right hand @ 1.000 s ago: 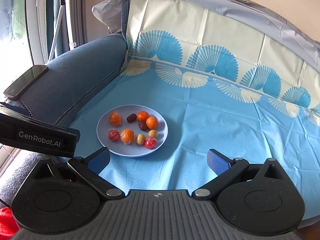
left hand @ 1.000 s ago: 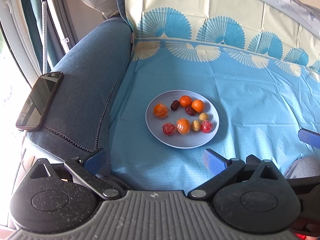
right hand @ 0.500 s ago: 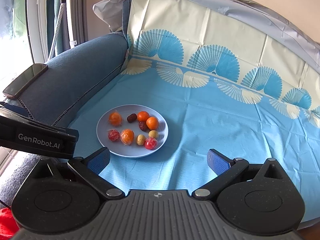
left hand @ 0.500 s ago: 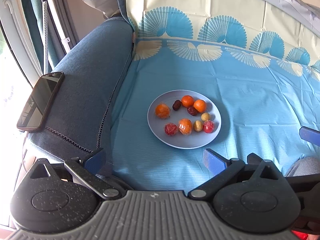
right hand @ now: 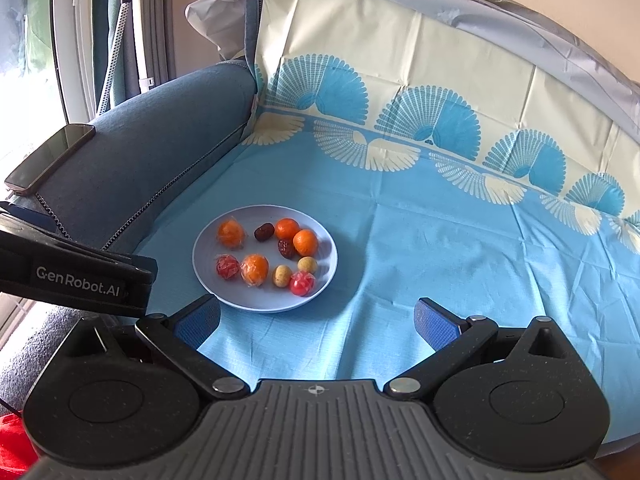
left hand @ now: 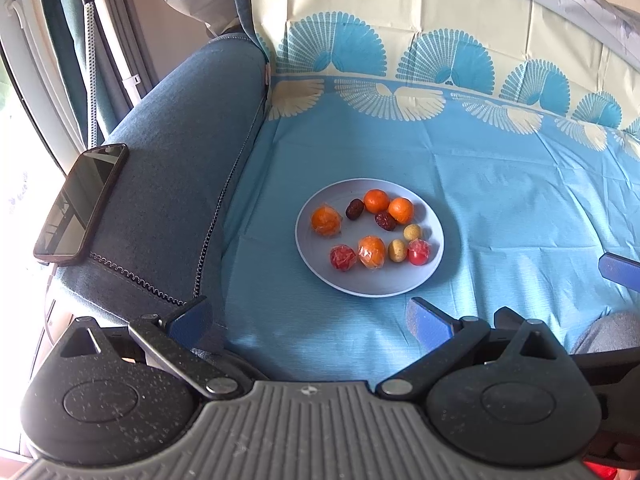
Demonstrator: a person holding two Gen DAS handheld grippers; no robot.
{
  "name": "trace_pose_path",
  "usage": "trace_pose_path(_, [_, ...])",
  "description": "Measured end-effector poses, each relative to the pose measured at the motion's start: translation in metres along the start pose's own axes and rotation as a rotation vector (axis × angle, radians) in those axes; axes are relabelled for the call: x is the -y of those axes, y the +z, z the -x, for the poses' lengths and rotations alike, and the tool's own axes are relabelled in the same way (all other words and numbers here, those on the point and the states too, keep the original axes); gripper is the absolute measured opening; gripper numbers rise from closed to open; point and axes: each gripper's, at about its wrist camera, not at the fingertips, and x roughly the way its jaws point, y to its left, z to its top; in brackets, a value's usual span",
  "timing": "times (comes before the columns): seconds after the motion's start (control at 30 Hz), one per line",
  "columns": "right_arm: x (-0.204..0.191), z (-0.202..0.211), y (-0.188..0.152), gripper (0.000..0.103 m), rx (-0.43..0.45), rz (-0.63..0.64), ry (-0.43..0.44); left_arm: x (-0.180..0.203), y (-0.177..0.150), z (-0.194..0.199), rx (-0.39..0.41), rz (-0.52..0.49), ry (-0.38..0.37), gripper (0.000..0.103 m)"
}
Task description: Organize fruits
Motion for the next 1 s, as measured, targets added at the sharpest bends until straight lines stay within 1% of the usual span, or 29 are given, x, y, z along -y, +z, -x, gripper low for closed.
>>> trace_pose_path(0.43, [0.0003, 0.0010, -0.0006, 0.102, 0.002, -0.002, 0.001, 0.0013, -0.0006, -0.0003, 0.000, -0.007, 0.016, 0.103])
trace_pose_path(0.87, [0.0004, 0.0000, 0.0009, 0.102, 0.000, -0.007, 0.000, -0.0001, 0.0012, -0.0019, -0.009, 0.006, 0.009, 0.103])
trace_pose_path(1.0, [0.0003, -0.0006, 0.0005, 0.102, -0.002, -0.005, 0.003, 0.0012, -0.0015, -0.0014, 0.019, -0.013, 0.021, 0.103])
